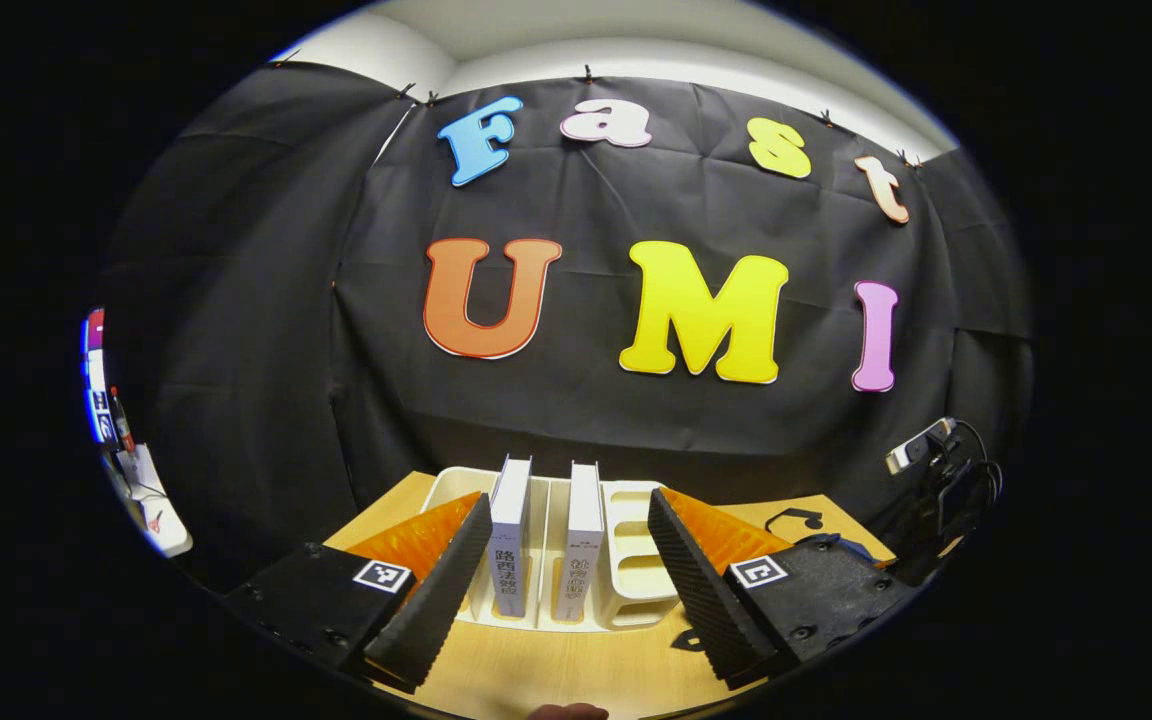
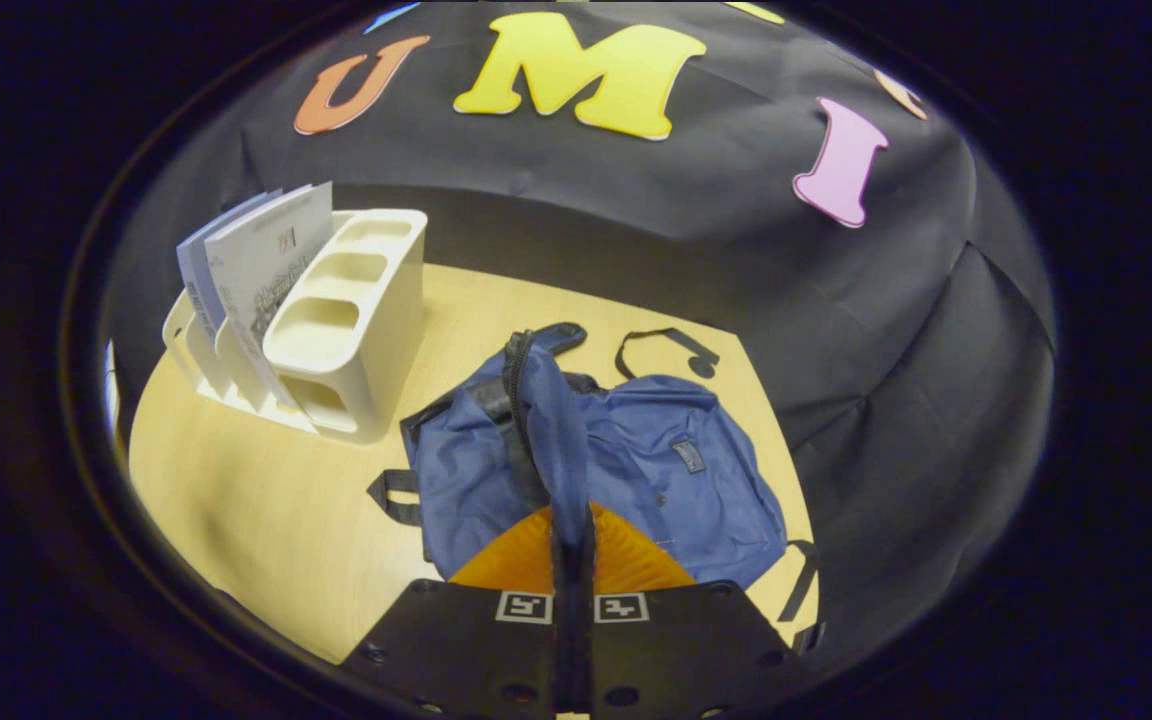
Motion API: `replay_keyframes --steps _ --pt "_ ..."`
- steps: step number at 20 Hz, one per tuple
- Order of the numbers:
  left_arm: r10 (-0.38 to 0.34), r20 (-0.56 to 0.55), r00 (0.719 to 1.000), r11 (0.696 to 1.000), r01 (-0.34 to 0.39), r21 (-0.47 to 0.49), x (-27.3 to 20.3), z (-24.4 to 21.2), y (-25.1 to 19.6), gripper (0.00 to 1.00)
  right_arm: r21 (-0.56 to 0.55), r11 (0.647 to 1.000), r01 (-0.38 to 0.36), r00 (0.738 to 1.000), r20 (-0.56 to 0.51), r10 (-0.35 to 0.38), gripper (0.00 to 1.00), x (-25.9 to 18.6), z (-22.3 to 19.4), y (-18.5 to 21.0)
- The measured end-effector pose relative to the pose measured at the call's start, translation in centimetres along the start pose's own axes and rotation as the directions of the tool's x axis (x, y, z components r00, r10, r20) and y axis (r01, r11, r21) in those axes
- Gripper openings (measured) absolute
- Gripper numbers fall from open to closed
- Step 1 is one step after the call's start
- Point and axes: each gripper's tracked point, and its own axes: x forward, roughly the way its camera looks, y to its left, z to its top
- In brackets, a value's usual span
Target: Open the schoolbag, grab two books from the bookshelf and put them into the schoolbag.
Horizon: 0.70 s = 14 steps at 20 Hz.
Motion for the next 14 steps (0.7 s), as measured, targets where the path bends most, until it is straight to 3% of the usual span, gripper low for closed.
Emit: replay_keyframes --steps 7,14 --pt "-0.001 0.015 1.0 0.999 0.001 0.046 2.6 2.5 0.7 1.0 0.008 1.0 0.011 0.999 0.047 -0.011 0.0 -2.2 3.7 -6.4" --pt "0.013 0.007 1.0 0.994 -0.014 0.106 5.6 4.0 2.8 1.0 0.095 0.995 -0.025 0.999 0.026 0.023 0.0 -1.5 5.8 -14.6"
